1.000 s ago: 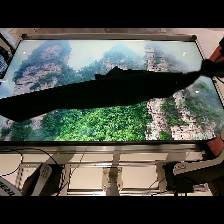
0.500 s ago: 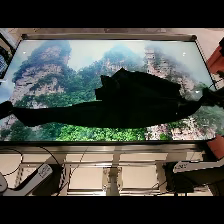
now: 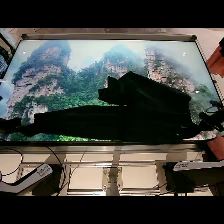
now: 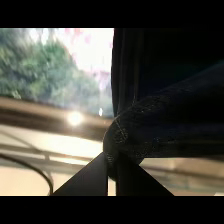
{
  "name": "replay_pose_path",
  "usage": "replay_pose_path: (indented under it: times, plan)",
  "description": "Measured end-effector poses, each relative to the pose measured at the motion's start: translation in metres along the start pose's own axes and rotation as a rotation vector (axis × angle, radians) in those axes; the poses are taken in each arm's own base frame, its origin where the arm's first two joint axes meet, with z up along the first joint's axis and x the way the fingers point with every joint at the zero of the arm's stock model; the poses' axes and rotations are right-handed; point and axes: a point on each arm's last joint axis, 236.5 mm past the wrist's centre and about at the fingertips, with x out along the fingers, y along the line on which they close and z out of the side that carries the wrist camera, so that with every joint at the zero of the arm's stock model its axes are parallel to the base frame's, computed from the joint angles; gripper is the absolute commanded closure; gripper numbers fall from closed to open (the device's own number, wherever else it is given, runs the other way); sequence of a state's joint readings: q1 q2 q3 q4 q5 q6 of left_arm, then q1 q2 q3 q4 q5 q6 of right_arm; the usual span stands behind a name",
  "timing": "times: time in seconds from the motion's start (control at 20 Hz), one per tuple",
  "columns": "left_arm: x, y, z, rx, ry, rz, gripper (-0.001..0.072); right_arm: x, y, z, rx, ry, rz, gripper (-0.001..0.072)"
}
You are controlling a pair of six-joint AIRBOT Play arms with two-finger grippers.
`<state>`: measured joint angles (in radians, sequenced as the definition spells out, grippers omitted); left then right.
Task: Fold the clothes and pants, and hang the long-sleeved shirts on hangers.
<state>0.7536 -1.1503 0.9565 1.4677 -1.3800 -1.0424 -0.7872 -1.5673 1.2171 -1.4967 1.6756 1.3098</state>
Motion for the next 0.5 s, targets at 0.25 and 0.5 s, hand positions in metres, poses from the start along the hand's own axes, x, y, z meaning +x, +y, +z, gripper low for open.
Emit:
replay_pose_path:
  times: [0.25,0.5]
  plan:
    - [0.008,-0.004,-0.004,0.044,0.018,0.008,0.0681,-0.011,-0.028,0.001,0.098,-0.079,0.016,0.0692]
    - [-0.001,-0.025,0.047,-0.005,-0.203,-0.067,0.0682,-0.066,0.024,0.046,0.019,-0.333,0.286,0.0692]
